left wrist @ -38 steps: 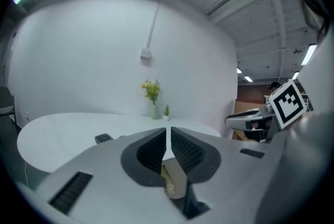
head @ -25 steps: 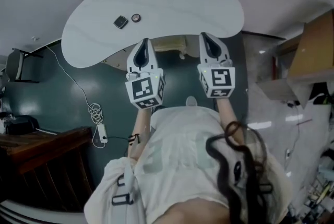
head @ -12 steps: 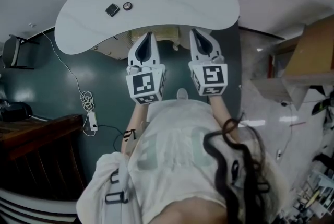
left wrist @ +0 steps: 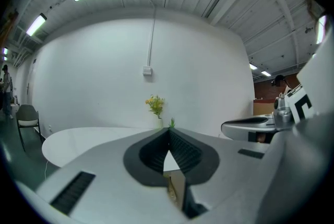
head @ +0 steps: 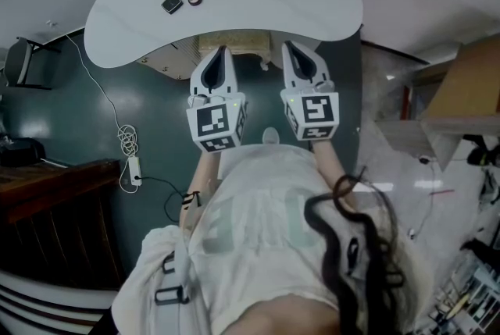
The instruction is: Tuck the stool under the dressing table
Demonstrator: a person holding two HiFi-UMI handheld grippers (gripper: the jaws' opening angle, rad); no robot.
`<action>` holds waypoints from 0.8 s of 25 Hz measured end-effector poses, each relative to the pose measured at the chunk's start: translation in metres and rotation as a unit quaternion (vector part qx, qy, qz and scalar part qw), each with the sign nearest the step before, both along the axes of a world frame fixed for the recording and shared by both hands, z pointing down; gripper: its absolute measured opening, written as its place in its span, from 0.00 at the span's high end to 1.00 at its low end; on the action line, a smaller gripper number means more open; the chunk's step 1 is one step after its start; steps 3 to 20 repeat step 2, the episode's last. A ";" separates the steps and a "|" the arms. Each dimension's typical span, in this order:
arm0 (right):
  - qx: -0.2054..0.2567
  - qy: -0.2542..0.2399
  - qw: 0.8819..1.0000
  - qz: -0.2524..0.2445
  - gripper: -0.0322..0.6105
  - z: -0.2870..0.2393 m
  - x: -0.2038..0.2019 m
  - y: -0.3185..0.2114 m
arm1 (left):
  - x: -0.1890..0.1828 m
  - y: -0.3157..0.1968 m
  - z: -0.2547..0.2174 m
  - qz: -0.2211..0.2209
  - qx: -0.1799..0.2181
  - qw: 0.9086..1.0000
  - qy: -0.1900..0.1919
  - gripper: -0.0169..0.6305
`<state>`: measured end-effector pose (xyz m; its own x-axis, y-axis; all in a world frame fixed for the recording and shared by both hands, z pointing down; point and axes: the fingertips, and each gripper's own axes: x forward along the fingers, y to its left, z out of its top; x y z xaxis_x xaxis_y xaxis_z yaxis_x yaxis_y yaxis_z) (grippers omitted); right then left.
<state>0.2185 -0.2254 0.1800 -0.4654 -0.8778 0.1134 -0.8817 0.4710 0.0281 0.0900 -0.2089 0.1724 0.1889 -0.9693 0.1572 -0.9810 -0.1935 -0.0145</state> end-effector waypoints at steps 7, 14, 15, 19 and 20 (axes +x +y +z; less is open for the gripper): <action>0.000 0.001 1.000 -0.004 0.95 0.001 -0.003 0.003 | -0.004 0.002 0.002 -0.005 -0.003 1.000 0.001 0.97; 0.000 0.001 1.000 -0.004 0.95 0.001 -0.003 0.003 | -0.004 0.002 0.002 -0.005 -0.003 1.000 0.001 0.97; 0.000 0.001 1.000 -0.004 0.95 0.001 -0.003 0.003 | -0.004 0.002 0.002 -0.005 -0.003 1.000 0.001 0.97; 0.000 0.001 1.000 -0.004 0.95 0.001 -0.003 0.003 | -0.004 0.002 0.002 -0.005 -0.003 1.000 0.001 0.97; 0.000 0.001 1.000 -0.004 0.95 0.001 -0.003 0.003 | -0.004 0.002 0.002 -0.005 -0.003 1.000 0.001 0.97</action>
